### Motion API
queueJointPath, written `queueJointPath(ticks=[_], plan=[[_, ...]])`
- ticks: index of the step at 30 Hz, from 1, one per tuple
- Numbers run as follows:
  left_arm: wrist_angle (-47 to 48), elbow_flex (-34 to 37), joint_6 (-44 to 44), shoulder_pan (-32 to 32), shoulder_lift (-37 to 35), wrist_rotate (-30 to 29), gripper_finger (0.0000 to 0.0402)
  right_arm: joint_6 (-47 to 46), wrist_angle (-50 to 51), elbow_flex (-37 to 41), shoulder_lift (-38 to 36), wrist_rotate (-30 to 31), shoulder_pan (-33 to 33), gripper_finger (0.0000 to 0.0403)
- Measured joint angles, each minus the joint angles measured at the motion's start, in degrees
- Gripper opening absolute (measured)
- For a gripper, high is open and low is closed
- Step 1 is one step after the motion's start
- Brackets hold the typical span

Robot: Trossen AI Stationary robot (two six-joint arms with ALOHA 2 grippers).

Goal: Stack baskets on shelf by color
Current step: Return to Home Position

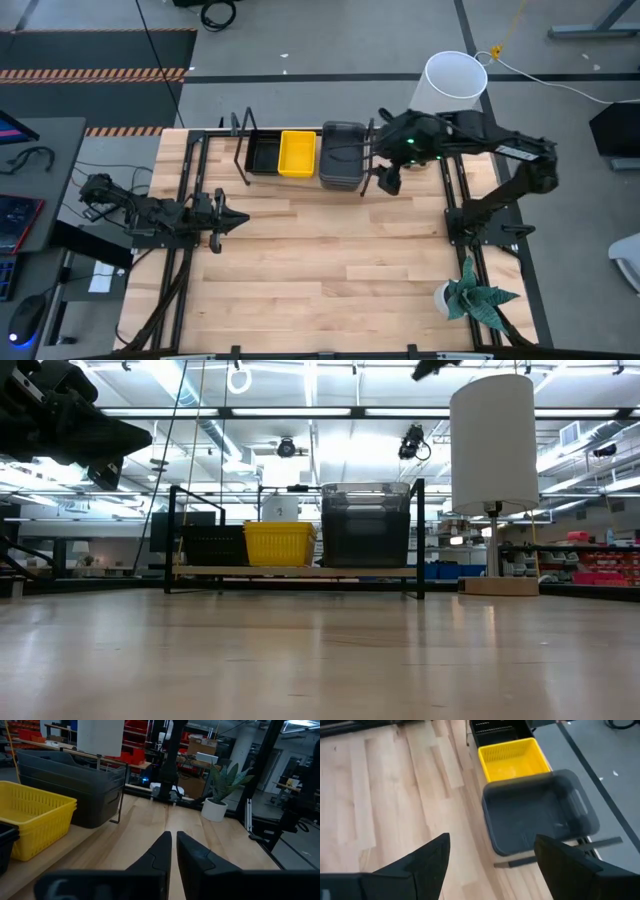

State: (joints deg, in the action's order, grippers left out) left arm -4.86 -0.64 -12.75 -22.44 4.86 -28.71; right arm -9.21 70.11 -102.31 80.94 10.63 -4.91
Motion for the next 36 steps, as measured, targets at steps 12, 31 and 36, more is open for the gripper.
queueJointPath(ticks=[12,31,36], plan=[[0.01,0.00,0.01,0.02,-0.01,0.00,0.0026,0.34,-16.25,22.45,-22.47,-5.86,-5.42,0.0292],[0.00,0.00,0.00,0.02,0.00,0.00,0.0027,-0.57,-25.85,39.00,-41.39,-12.51,-7.34,0.0270],[0.01,0.00,0.00,0.02,-0.01,0.02,0.0035,0.20,-27.35,40.19,-43.44,-14.66,-7.34,0.0265]])
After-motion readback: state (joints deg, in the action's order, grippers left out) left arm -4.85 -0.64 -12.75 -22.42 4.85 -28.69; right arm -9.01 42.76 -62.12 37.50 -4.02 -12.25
